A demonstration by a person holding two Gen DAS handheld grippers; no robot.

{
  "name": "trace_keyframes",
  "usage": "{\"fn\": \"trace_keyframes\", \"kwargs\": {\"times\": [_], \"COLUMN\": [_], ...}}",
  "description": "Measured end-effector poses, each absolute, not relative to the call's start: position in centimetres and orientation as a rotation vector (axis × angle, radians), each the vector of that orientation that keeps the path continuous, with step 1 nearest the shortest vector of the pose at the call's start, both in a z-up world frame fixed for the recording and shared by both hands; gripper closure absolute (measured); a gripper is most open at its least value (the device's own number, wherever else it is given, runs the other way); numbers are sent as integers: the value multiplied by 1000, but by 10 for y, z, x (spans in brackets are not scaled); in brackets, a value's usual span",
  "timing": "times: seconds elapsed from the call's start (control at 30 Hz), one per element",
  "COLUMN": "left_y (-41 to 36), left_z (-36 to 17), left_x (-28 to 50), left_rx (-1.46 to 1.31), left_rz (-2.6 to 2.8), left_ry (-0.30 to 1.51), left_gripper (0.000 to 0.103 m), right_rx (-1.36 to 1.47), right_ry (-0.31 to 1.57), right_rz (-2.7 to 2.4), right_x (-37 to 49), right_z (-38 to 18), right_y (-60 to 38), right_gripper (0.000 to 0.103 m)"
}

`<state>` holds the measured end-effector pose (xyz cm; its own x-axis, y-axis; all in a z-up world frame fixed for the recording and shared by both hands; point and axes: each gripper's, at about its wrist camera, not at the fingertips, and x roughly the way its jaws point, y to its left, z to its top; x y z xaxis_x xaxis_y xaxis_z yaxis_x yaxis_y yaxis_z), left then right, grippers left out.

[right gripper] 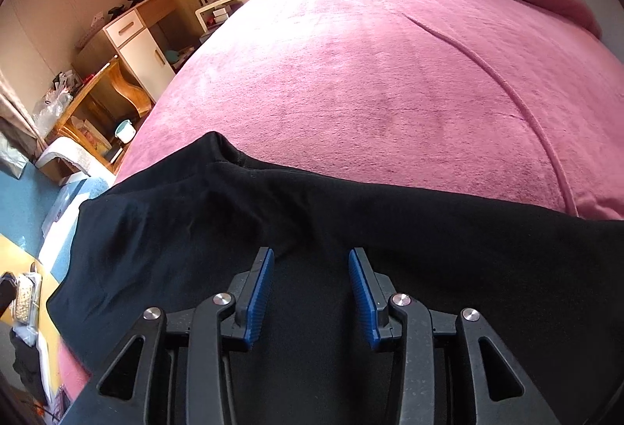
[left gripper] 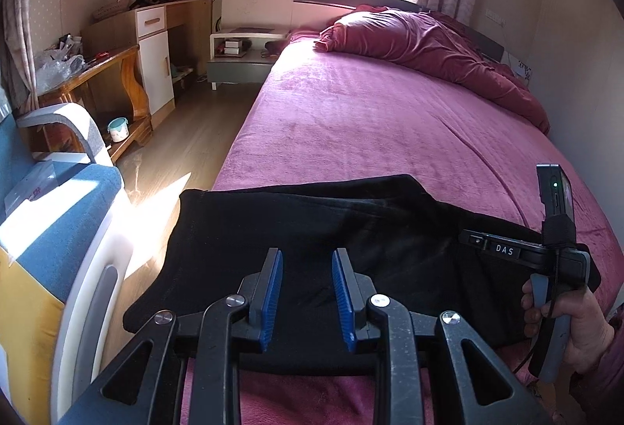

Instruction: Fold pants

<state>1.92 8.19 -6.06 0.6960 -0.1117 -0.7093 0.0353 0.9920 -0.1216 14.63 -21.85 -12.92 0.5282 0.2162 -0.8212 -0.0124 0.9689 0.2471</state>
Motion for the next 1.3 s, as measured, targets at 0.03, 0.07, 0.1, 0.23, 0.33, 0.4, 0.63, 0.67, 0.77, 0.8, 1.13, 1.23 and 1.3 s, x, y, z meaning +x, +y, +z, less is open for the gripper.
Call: {"fn": "trace_keyframes", "kwargs": {"times": [0.03, 0.07, 0.1, 0.23, 0.33, 0.4, 0.63, 0.67, 0.77, 0.8, 1.13, 1.23, 1.3], "left_y": [78, 73, 69, 49, 35, 25, -9, -14, -23, -25, -36, -40, -40], "left_z": [-62, -64, -66, -72, -76, -78, -88, -91, -101, -104, -117, -116, -116], "left_x": [19, 19, 20, 21, 23, 24, 29, 31, 34, 35, 35, 35, 34], "left_rx": [-100, -96, -90, -71, -52, -42, -1, 4, 2, -2, 0, 17, 30], "left_rz": [-89, -98, -107, -144, -175, -195, -264, -275, -296, -299, -313, -313, -309], "left_ry": [802, 807, 813, 832, 842, 849, 883, 894, 928, 940, 1014, 1020, 1022], "left_gripper": [76, 76, 76, 76, 76, 76, 74, 74, 74, 74, 73, 73, 73], "right_rx": [231, 238, 240, 269, 322, 370, 600, 654, 835, 901, 1234, 1272, 1312], "right_ry": [1001, 993, 988, 972, 968, 974, 964, 952, 891, 861, 629, 605, 576], "right_rz": [135, 131, 124, 88, 43, 10, -117, -131, -195, -218, -380, -422, -416], "right_x": [141, 136, 130, 107, 83, 67, -1, -11, -41, -52, -97, -97, -99], "right_z": [-127, -124, -121, -112, -110, -112, -125, -128, -138, -143, -180, -192, -198], "right_y": [-225, -233, -241, -281, -319, -344, -434, -448, -489, -503, -588, -604, -617], "right_gripper": [62, 62, 62, 62, 62, 62, 62, 62, 62, 62, 60, 61, 61]}}
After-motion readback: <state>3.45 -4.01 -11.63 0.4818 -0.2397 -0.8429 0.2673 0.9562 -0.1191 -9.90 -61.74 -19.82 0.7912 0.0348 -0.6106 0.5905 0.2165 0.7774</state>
